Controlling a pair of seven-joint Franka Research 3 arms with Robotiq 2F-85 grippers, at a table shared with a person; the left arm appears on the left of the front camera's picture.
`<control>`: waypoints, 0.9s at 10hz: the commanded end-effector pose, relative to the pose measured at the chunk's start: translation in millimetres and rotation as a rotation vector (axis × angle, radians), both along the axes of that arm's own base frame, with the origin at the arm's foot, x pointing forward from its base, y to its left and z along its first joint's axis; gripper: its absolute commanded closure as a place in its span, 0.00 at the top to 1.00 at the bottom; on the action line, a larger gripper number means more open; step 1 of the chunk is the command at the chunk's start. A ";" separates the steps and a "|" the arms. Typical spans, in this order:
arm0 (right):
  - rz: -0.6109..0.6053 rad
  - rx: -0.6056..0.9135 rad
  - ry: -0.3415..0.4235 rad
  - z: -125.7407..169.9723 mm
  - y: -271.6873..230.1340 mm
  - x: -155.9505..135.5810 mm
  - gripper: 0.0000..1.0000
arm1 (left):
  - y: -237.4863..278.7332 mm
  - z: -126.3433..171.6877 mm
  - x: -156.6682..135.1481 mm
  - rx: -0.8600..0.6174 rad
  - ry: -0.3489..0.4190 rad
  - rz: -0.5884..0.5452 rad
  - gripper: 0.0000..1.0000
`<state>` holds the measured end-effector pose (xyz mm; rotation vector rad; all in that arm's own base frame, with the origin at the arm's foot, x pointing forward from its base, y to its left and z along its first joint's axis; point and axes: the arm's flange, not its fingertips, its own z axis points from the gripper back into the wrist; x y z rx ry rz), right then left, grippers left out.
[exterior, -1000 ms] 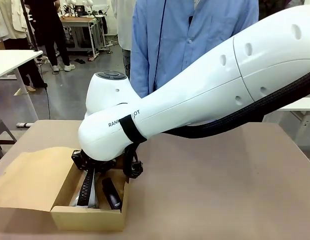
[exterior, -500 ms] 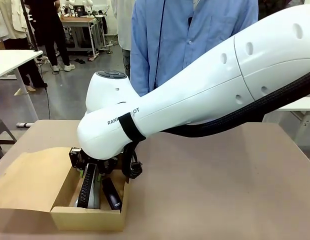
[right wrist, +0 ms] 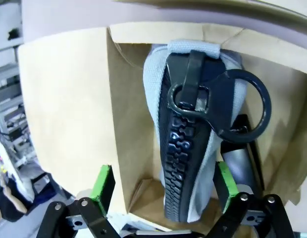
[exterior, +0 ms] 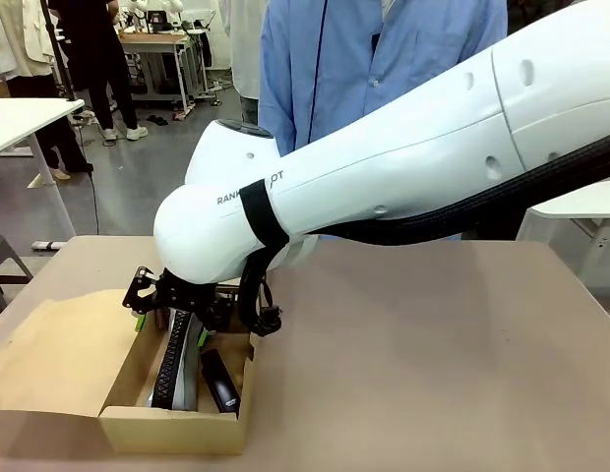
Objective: Place items inside the box.
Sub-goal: Pick up a Pencil pouch or Stapler and place it inside the Mailer Box closest to the robot.
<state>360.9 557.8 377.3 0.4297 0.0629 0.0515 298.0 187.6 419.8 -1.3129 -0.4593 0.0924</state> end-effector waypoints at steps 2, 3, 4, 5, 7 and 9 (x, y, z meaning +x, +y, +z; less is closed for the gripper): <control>0.024 0.085 -0.031 24.5 -60.2 -14.7 1.00 | -0.5 1.8 -1.3 -0.011 -0.026 -0.001 1.00; -0.004 0.148 -0.011 41.6 -99.7 -18.9 1.00 | -0.5 1.8 -1.3 -0.011 -0.026 -0.001 1.00; -0.188 0.253 -0.039 54.5 -153.1 -26.9 1.00 | -0.5 1.8 -1.3 -0.011 -0.026 -0.001 1.00; -0.289 0.316 -0.074 53.4 -185.9 -38.5 1.00 | -0.5 1.8 -1.3 -0.011 -0.026 -0.001 1.00; -0.458 0.435 -0.071 39.9 -238.5 -56.7 1.00 | -0.5 1.8 -1.3 -0.011 -0.026 -0.001 1.00; -0.435 0.329 -0.044 60.1 -211.4 -29.6 1.00 | -0.5 1.8 -1.3 -0.011 -0.026 -0.001 1.00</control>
